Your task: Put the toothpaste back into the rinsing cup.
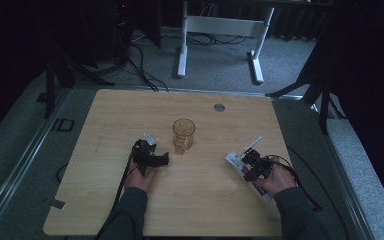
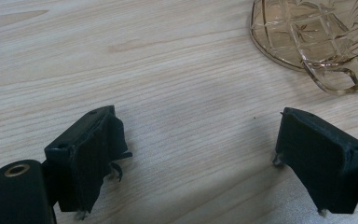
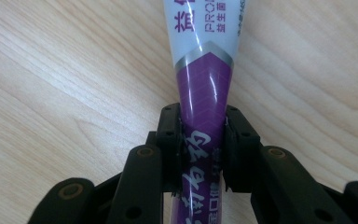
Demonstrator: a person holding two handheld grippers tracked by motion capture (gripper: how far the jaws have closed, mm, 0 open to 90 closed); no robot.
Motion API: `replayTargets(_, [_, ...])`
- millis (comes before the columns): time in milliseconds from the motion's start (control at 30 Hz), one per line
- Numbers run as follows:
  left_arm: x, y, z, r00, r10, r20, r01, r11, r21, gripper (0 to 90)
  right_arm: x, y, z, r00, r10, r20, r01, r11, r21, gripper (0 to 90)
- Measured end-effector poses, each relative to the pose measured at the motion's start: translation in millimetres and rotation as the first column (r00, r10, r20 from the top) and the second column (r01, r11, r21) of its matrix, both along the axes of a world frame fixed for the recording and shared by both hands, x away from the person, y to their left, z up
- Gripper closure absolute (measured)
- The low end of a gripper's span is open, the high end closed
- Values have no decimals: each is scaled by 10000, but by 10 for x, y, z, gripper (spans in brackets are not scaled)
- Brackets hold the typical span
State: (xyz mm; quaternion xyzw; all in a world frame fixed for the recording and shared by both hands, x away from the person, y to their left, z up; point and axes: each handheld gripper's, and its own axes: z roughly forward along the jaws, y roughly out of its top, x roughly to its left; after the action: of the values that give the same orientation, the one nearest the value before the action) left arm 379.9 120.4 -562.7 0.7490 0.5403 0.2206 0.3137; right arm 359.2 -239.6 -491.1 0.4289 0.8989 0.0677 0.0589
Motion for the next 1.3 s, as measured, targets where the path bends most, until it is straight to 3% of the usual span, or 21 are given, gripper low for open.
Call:
replayTargets(167, [0, 0, 0, 10000, -1, -1, 1, 10000, 1, 129, 33, -17, 47, 9997, -77, 244, 75, 9999, 96, 719])
replayTargets(433, [0, 0, 0, 10000, -1, -4, 1, 10000, 3, 129, 64, -41, 172, 9951, -352, 924, 293, 9975, 651, 720])
replayTargets(700, [0, 0, 0, 10000, -1, -3, 1, 10000, 2, 129, 72, -42, 325, 9826, -541, 1774, 333, 9924, 1186, 721])
replayTargets(1100, [0, 1, 1, 10000, -5, -11, 5, 10000, 4, 129, 117, -35, 413, 9732, -733, 2178, 374, 9856, 1648, 721])
replayTargets(1300, [0, 1, 1, 10000, -5, -14, 5, 10000, 4, 129, 129, -8, 448, 9603, -846, 2659, 366, 9829, 1806, 721])
